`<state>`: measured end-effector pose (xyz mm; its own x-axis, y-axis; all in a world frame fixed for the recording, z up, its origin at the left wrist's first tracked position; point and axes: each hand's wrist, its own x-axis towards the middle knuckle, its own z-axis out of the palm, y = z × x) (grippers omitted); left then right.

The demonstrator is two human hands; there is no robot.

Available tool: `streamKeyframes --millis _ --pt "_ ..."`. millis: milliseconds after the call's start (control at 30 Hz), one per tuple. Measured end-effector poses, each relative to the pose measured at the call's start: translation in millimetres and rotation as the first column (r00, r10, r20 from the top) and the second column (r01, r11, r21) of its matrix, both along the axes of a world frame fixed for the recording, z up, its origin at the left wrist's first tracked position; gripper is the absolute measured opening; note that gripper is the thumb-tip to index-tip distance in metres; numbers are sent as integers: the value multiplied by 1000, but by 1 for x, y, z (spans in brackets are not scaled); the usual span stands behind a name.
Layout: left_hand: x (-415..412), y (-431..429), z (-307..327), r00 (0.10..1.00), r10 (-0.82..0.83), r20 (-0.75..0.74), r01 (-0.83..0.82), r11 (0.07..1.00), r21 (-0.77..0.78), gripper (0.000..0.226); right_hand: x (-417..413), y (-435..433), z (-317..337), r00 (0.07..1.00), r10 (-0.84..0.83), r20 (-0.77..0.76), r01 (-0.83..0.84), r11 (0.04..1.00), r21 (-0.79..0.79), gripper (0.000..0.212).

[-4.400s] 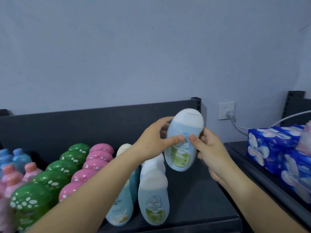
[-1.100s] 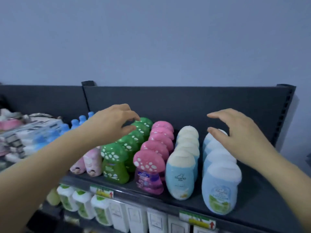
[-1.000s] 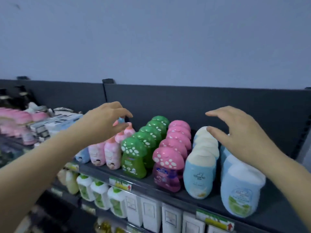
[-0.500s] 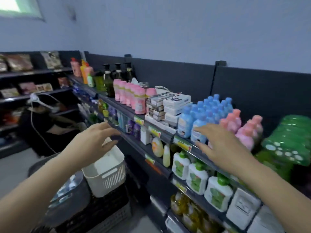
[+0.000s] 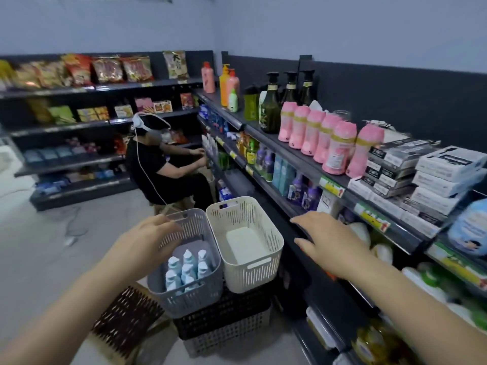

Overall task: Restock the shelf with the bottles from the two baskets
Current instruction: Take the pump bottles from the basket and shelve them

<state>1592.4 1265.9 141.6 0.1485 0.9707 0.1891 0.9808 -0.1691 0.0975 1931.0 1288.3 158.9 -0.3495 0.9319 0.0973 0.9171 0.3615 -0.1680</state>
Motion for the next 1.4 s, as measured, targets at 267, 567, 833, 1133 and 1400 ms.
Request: streamKeyframes --millis 267,567,833,1133,1400 --pt "-39 25 -53 988 136 74 -127 985 -113 25 -58 90 -51 986 161 -36 -164 980 -117 45" --pt "-55 75 -86 927 355 121 -327 923 -202 21 -118 200 -102 925 371 -80 -378 881 -284 45" --pt "-80 90 -121 858 493 147 -439 850 -290 35 -185 248 -152 874 476 -97 -472 786 -399 44" --pt "-158 126 -173 845 489 215 -410 852 -325 27 -275 267 -212 895 445 -1 -377 757 -533 38" --pt "-251 172 -214 894 361 267 -252 896 -366 31 -366 284 -268 925 381 19 -289 733 -616 51"
